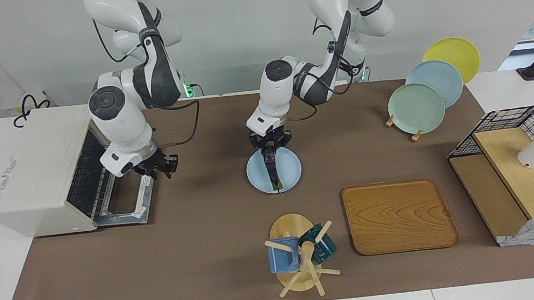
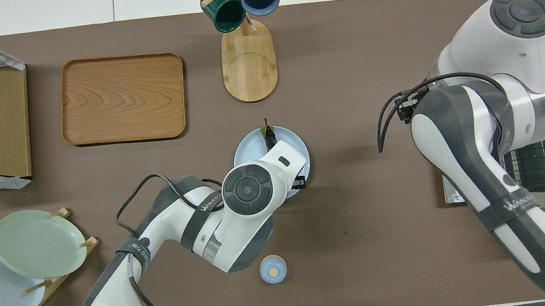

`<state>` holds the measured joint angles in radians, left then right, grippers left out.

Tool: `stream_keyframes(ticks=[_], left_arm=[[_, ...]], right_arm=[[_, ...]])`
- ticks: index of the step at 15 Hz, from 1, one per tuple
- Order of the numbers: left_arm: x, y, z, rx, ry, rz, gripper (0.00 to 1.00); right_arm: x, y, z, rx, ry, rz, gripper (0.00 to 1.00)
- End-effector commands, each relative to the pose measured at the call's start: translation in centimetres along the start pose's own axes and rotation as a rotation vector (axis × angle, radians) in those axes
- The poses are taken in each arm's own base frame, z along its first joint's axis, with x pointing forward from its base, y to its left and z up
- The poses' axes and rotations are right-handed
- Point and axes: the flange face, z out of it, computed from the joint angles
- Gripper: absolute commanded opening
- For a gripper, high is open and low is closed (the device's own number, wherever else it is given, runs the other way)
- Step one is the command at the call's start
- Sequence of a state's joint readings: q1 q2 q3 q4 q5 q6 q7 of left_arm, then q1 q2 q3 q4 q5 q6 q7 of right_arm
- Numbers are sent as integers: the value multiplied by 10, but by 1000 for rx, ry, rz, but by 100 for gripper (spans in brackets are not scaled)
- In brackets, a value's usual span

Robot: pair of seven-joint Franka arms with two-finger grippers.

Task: Put eggplant into oven
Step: 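Lower the eggplant onto the blue plate with the left gripper, then grasp the blue plate with the right gripper while the left gripper withdraws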

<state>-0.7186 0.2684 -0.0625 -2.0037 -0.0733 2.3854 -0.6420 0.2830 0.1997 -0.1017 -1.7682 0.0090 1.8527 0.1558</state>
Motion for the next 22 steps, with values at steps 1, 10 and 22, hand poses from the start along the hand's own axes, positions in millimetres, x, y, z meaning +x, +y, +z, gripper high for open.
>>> stream_keyframes(ticks=[1,10,22], left_arm=[[20,-39,-51,9,-14,12,100],[120,-269,-212,40,-38,-68,100],[44,-352,-277,82,-105,-20,100]], right_arm=[[4,-34,-4,-20,16,34,42],[-41,-316,14,-44,113,151,46],[-79,-364,101,16,226,-99,59]])
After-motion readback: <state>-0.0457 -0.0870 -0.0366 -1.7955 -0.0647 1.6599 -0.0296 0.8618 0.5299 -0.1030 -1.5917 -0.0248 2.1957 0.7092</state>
